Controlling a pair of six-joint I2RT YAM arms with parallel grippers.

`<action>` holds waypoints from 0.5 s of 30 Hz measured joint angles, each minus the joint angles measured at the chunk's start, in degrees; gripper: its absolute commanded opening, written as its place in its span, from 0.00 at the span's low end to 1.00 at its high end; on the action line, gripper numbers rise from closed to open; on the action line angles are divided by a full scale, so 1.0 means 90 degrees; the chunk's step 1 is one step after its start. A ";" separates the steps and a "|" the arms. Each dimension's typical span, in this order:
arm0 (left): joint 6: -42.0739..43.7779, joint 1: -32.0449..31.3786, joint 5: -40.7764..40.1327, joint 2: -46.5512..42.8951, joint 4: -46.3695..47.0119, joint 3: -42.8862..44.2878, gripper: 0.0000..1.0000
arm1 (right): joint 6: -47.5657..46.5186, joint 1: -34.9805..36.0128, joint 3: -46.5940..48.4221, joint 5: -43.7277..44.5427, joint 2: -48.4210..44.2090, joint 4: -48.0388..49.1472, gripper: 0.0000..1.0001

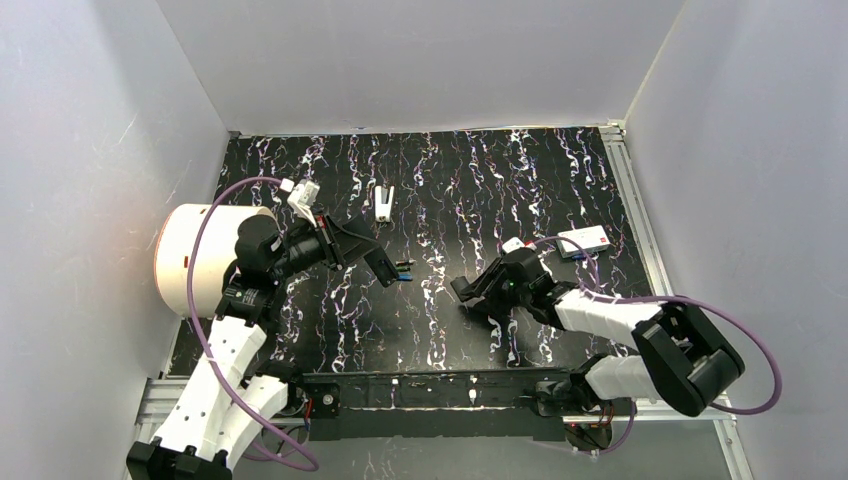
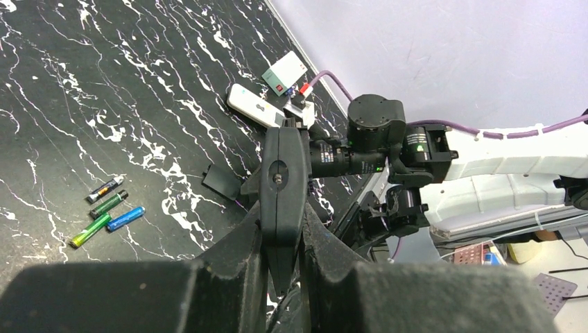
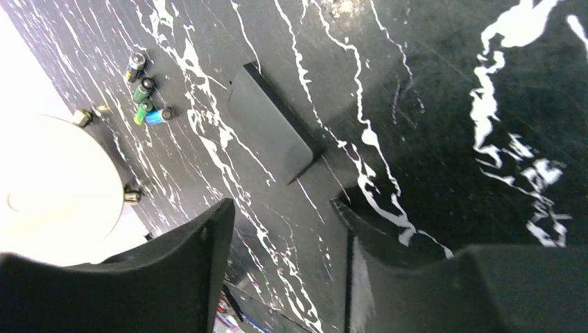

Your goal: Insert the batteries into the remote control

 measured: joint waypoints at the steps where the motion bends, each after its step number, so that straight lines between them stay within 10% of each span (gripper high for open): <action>1: 0.0017 0.0000 0.0002 -0.0007 0.0000 0.0000 0.00 | -0.0015 0.0000 0.0000 0.0027 -0.0097 -0.0080 0.67; 15: 0.0049 0.0000 0.0503 0.0046 0.0002 0.0112 0.00 | -0.1906 0.0029 0.1156 -0.0675 -0.1066 -0.0964 0.88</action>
